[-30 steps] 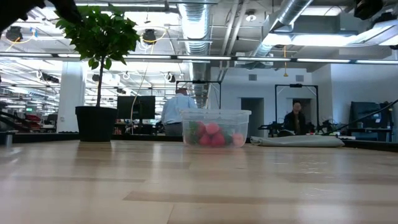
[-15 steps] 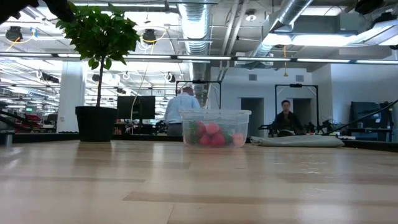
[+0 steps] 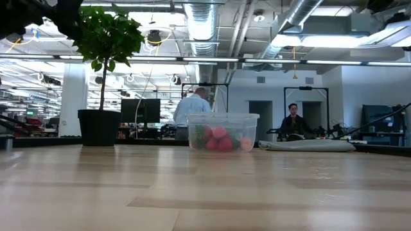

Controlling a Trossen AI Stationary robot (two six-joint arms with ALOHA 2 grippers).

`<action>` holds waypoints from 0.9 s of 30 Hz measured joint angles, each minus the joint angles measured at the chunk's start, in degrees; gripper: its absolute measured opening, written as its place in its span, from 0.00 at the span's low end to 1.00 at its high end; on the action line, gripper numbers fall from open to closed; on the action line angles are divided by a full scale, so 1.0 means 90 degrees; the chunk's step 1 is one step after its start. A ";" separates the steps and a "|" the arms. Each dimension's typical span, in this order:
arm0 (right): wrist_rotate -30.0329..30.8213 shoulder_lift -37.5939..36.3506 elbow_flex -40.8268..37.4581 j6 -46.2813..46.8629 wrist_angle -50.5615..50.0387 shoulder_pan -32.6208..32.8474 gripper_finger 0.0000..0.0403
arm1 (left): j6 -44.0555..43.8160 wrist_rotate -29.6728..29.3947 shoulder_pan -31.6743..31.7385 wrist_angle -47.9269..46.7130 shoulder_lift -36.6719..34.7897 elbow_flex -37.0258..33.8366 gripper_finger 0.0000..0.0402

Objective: Pick and placing Produce into tupperware
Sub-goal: Return to Home Position

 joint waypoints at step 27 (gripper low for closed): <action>-0.0247 -0.0015 -0.0064 0.1650 -0.2178 -0.0030 0.51 | -0.0779 0.0179 0.0291 -0.1594 0.0002 -0.0258 0.65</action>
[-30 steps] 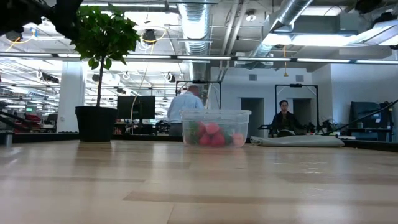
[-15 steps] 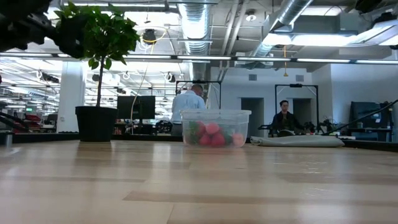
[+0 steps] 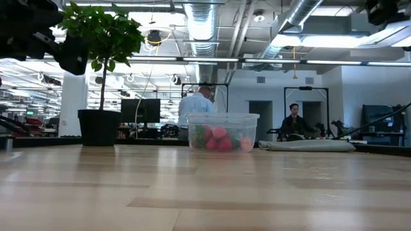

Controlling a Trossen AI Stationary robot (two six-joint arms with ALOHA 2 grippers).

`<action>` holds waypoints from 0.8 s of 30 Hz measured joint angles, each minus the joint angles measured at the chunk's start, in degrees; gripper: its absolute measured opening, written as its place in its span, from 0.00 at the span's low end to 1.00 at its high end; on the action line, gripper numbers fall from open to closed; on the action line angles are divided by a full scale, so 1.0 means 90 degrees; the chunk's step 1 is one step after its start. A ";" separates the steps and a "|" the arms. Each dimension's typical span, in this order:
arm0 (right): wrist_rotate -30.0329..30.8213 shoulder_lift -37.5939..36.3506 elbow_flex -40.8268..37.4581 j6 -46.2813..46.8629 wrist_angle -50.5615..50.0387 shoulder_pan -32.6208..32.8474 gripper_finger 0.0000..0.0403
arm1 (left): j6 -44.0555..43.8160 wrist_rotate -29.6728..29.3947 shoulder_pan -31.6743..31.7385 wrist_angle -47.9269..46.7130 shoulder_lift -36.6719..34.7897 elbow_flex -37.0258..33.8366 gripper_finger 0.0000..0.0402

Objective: Pick and placing Produce into tupperware
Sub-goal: Return to Home Position

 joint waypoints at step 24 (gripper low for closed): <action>-0.0864 -0.0005 -0.1497 0.0252 0.1266 -0.0057 0.51 | -0.0903 -0.0989 0.0000 0.0341 -0.0002 -0.0012 0.65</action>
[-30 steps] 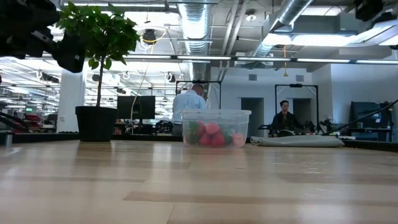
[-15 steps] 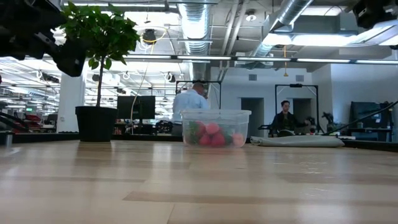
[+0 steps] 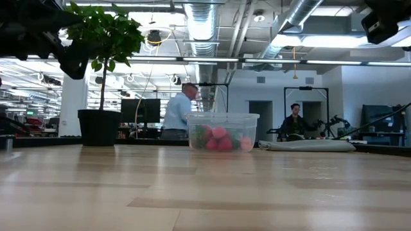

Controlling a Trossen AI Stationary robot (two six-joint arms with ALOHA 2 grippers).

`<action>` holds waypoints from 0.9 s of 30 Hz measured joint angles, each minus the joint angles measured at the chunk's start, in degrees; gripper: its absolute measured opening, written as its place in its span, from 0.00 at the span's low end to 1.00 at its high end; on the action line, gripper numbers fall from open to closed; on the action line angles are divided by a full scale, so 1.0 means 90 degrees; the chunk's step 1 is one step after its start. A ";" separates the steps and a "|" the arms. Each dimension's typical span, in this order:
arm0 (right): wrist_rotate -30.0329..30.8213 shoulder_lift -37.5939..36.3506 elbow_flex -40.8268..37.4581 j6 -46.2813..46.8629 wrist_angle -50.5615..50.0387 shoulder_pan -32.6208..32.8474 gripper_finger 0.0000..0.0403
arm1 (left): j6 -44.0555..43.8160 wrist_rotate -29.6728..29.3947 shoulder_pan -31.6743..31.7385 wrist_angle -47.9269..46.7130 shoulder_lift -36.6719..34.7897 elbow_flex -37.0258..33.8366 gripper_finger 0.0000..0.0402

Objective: Pick and placing Produce into tupperware
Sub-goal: Return to Home Position

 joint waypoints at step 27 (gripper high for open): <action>-0.2482 0.0000 -0.1914 0.1035 0.2584 -0.0976 0.51 | -0.0034 0.0081 0.0002 0.0121 0.0000 -0.0005 0.65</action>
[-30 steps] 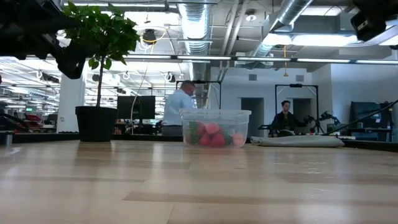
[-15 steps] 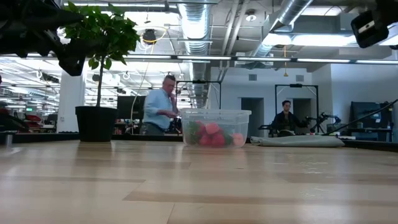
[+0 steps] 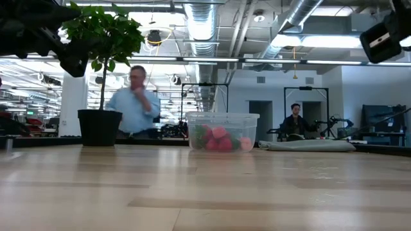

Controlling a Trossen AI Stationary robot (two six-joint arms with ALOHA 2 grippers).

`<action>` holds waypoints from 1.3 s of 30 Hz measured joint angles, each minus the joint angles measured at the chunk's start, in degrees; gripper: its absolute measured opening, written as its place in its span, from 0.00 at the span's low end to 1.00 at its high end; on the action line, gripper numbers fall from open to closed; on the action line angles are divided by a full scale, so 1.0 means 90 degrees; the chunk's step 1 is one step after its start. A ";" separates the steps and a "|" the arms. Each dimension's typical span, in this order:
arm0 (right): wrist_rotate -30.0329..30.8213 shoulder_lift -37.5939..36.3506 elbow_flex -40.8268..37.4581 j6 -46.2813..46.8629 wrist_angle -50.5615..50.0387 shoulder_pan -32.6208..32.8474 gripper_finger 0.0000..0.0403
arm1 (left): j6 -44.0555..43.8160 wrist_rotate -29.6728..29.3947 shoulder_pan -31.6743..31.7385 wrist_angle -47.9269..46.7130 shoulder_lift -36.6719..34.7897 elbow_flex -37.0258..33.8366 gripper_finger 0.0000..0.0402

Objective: Pick and placing Produce into tupperware
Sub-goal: Return to Home Position

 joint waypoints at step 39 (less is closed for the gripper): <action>-0.0544 0.0412 -0.0002 -0.2034 -0.0998 -0.3380 0.51 | 0.1386 0.0600 -0.0002 -0.0428 0.0000 0.0000 0.65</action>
